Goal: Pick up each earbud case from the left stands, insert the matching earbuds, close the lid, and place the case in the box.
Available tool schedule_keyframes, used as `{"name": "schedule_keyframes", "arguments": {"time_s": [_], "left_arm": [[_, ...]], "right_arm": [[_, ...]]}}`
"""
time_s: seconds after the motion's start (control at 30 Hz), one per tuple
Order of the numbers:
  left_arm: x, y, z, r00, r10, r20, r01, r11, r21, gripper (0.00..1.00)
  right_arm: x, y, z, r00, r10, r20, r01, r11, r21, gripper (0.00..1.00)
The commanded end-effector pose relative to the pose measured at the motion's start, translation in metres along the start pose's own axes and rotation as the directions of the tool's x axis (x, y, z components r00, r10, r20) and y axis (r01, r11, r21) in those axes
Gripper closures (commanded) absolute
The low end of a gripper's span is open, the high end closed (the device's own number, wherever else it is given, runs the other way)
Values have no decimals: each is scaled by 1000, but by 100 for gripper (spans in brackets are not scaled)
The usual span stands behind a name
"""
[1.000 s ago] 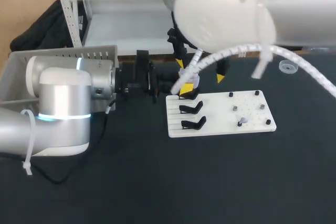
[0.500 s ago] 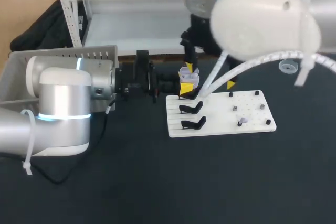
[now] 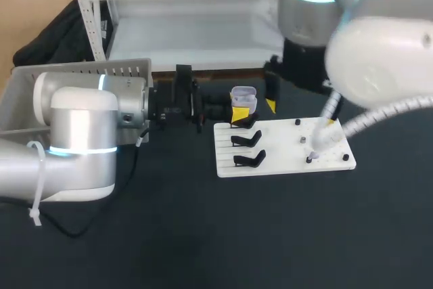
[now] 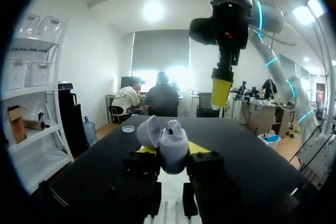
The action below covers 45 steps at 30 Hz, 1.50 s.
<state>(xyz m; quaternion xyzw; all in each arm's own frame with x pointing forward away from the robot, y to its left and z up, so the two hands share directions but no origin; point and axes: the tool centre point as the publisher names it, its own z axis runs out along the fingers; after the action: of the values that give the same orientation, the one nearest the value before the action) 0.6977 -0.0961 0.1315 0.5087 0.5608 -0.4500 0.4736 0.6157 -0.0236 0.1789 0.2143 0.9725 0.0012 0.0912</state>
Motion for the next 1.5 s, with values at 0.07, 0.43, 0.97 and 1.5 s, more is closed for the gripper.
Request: {"name": "schedule_keyframes", "arguments": {"time_s": [0.07, 0.43, 0.97, 1.5], "left_arm": [[1, 0, 0, 1000, 1, 3, -1, 1000, -2, 100], [1, 0, 0, 1000, 1, 3, -1, 1000, -2, 100], [1, 0, 0, 1000, 1, 3, -1, 1000, -2, 100], [1, 0, 0, 1000, 1, 3, -1, 1000, -2, 100]], "right_arm": [[8, -22, 13, 988, -147, 50, 155, 949, -276, 0], [8, -22, 13, 988, -147, 50, 155, 949, -276, 0], [-4, -52, 74, 817, -562, 125, 570, 757, -319, 0], [-8, -45, 113, 734, -674, 83, 667, 692, -278, 0]]}}
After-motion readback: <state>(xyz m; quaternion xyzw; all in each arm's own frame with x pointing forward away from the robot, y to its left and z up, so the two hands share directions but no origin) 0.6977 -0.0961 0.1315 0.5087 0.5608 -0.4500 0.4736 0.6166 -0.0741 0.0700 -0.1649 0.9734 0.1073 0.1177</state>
